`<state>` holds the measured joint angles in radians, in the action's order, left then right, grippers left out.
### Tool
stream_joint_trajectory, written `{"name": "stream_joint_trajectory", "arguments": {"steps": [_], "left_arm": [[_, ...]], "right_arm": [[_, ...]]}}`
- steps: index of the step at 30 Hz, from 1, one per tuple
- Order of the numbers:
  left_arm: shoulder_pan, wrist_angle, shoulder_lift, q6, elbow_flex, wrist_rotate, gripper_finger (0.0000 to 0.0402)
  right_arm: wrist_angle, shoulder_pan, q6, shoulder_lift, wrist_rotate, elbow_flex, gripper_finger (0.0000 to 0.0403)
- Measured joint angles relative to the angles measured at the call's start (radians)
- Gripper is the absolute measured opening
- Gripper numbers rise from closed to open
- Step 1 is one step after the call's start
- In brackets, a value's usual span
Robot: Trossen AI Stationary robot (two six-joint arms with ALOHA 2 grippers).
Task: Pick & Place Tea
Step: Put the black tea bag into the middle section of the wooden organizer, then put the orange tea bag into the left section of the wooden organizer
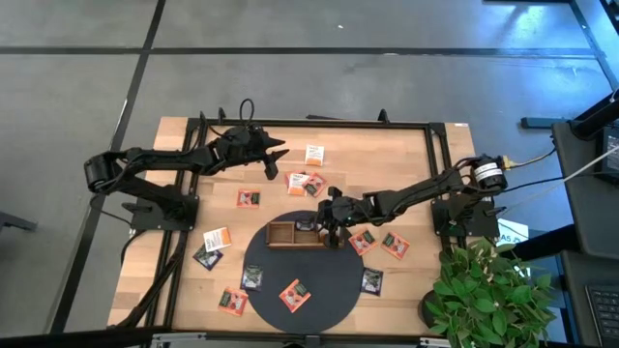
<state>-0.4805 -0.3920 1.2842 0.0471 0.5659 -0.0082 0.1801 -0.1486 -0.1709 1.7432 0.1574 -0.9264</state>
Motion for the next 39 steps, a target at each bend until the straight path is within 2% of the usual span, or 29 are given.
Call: {"name": "stream_joint_trajectory", "arguments": {"steps": [9,13,16,22,26,30,34,39], "left_arm": [[0.000,0.000,0.000,0.000,0.000,0.000,0.0143],[0.005,0.002,0.000,0.001,0.001,0.012,0.0143],[0.026,0.001,0.010,0.037,0.002,0.063,0.0143],[0.070,-0.003,0.097,0.071,0.038,0.066,0.0143],[0.102,0.053,0.212,0.105,0.115,0.130,0.0143],[0.134,0.094,0.343,0.150,0.190,0.138,0.0143],[0.140,0.129,0.453,0.176,0.247,0.077,0.0143],[0.133,0.161,0.543,0.176,0.310,0.050,0.0143]], "right_arm": [[0.004,0.000,0.046,-0.001,0.006,0.000,0.0062],[-0.009,0.000,0.048,-0.023,0.120,-0.002,0.0084],[-0.055,0.011,0.055,-0.075,0.185,-0.011,0.0091],[-0.222,0.145,-0.036,-0.189,0.037,-0.022,0.0075],[-0.289,0.259,-0.117,-0.201,-0.054,-0.017,0.0066],[-0.326,0.345,-0.140,-0.175,-0.081,-0.016,0.0068],[-0.341,0.403,-0.141,-0.141,-0.104,-0.016,0.0097],[-0.316,0.449,-0.113,-0.068,-0.152,-0.016,0.0167]]}}
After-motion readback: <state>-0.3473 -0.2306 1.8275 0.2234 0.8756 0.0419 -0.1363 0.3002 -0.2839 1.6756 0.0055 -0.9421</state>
